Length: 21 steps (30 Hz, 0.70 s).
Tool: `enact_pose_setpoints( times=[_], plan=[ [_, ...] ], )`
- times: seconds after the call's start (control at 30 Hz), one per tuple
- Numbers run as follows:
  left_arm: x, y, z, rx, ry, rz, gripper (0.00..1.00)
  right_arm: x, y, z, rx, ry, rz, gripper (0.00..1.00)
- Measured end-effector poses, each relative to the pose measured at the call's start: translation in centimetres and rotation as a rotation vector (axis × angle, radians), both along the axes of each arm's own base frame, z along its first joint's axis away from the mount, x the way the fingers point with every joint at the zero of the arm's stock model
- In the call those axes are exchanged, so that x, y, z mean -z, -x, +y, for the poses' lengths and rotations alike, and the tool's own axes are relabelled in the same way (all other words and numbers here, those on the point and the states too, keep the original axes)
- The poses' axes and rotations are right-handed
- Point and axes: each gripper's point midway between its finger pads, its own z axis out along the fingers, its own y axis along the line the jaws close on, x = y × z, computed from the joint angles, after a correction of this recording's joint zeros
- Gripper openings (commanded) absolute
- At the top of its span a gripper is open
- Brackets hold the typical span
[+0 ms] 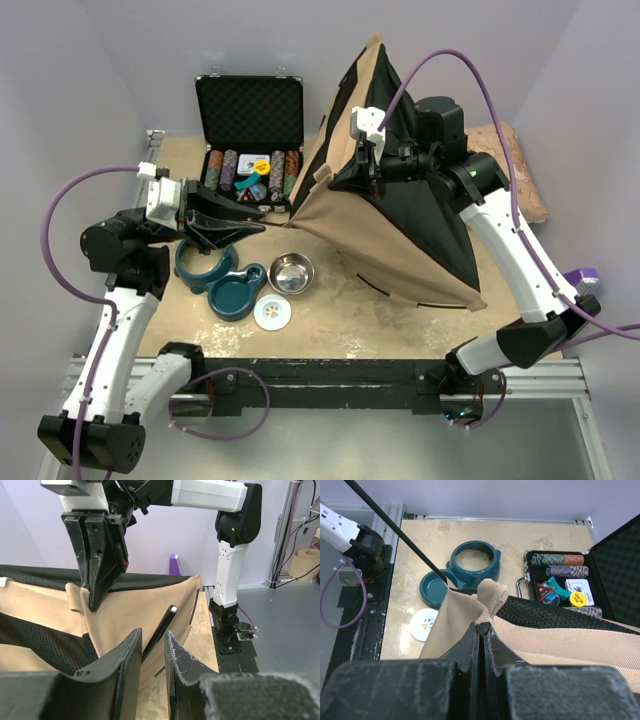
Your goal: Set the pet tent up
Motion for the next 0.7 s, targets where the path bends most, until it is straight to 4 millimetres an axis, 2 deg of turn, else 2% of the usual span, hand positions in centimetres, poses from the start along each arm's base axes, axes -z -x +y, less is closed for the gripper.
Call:
enact_pose_setpoints(
  times=[0.13, 0.27, 0.43, 0.57, 0.7],
  plan=[
    [0.8, -0.4, -0.2, 0.009, -0.001, 0.016, 0.15, 0.0, 0.0, 0.0, 0.001, 0.0, 0.004, 0.0],
    [0.8, -0.9, -0.3, 0.003, 0.009, 0.003, 0.0, 0.2, -0.1, 0.1, 0.0, 0.005, 0.012, 0.0],
    [1.0, -1.0, -1.5, 0.039, 0.013, 0.036, 0.0, 0.4, -0.3, 0.3, -0.007, 0.009, 0.015, 0.0],
    [1.1, -2.2, -3.2, 0.053, -0.031, 0.095, 0.0, 0.4, -0.5, 0.7, -0.019, 0.007, 0.015, 0.0],
    [3.4, -4.1, -3.9, 0.026, -0.1, 0.206, 0.0, 0.2, -0.3, 0.9, -0.036, 0.0, 0.012, 0.0]
  ],
)
